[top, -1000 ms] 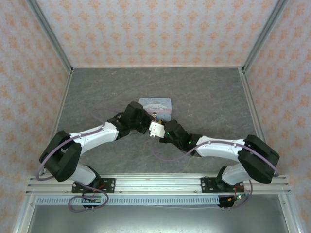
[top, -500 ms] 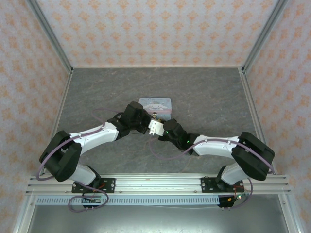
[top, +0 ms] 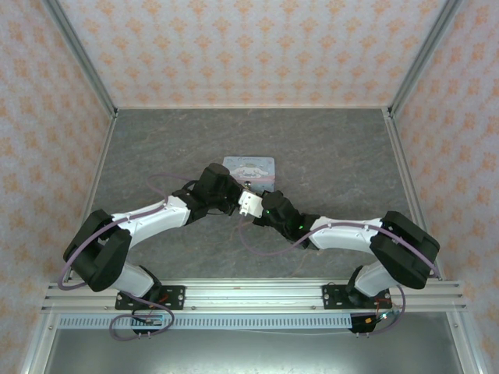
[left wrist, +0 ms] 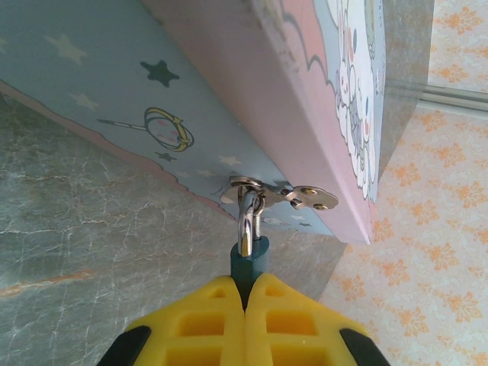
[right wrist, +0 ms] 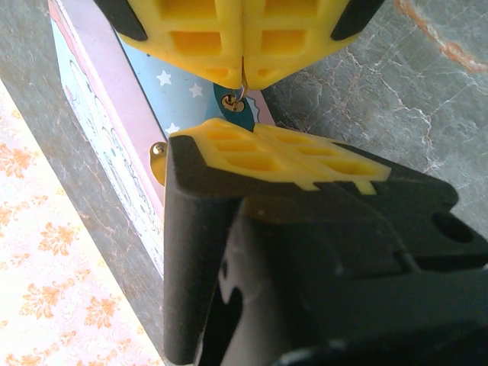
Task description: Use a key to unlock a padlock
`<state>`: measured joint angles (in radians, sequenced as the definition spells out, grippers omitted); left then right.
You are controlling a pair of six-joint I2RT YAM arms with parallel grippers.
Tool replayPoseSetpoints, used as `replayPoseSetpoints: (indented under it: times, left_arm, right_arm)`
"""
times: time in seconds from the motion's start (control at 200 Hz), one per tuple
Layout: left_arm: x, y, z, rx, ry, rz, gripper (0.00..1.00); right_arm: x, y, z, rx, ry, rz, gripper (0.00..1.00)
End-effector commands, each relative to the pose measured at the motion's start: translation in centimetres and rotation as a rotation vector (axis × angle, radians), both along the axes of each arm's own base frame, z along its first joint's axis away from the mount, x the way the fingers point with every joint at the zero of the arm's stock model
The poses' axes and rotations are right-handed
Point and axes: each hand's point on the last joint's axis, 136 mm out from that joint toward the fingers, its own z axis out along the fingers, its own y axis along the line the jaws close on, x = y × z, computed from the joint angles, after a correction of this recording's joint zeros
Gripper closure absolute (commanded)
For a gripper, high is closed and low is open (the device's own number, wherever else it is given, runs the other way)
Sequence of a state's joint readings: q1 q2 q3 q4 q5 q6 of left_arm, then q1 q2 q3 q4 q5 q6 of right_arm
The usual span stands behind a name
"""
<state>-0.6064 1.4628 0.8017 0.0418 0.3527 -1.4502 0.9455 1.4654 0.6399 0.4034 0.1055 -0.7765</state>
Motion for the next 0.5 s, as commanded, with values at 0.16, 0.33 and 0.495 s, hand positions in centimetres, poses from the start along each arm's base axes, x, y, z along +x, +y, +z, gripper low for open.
replayPoseSetpoints:
  times: [0.16,0.33,0.495]
  left_arm:
    - [0.02,-0.82,2.38,-0.047,-0.035,-0.023,1.00]
    - [0.09,-0.83,2.39,-0.046,-0.035,-0.022,1.00]
    - [0.05,-0.79,2.23,-0.044,-0.031,-0.022,1.00]
  right_arm:
    - [1.09,-0.18,0.93,0.105,0.021,-0.084,1.00]
    - [1.14,0.17,1.04,0.260,0.097,-0.147,1.00]
    - [1.56,0.11,1.19,0.441,0.160,-0.227,1.00]
